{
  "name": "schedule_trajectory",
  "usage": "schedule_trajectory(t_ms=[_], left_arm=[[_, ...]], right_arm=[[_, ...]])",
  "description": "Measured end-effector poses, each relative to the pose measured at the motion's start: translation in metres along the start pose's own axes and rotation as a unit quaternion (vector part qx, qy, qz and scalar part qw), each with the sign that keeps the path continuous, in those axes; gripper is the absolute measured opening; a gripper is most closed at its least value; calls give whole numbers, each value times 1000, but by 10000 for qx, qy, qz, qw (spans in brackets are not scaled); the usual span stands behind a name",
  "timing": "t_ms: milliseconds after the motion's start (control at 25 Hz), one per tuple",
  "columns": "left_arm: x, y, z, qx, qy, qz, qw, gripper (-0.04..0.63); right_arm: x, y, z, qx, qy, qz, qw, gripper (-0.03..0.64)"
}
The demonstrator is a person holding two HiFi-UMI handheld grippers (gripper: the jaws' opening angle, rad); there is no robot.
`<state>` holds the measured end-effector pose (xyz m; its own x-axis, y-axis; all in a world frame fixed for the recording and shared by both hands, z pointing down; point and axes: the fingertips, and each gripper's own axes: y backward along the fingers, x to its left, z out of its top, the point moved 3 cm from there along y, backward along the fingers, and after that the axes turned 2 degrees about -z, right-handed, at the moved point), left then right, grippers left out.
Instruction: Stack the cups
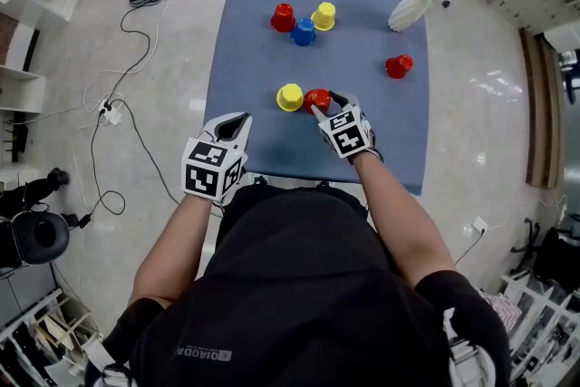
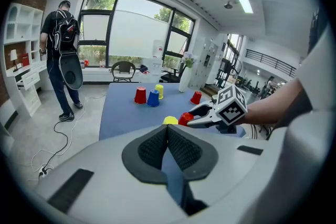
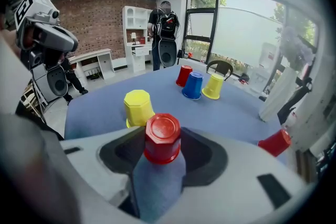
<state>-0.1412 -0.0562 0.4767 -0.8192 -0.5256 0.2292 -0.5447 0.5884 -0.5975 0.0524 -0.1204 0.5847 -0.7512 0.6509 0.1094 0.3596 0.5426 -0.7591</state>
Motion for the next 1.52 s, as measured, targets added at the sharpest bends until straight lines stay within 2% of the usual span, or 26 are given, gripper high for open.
schedule_trajectory(t_ms=[840, 1200, 1400, 1520], left_arm=[[-5, -8, 3, 24, -25, -38, 10000, 3], [-7, -13, 6, -6, -16, -39, 10000, 5], [-5, -17, 9, -34, 6, -15, 10000, 3], [-4, -18, 11, -36, 36, 18, 10000, 3]], right_arm=[[0, -5, 1, -20, 207, 155, 9997, 212], [-4, 11, 10, -599, -89, 451, 9971, 235], [-15, 31, 34, -1280, -415, 581, 9892, 233], [-25, 34, 53, -1418, -374, 466, 9881, 232]])
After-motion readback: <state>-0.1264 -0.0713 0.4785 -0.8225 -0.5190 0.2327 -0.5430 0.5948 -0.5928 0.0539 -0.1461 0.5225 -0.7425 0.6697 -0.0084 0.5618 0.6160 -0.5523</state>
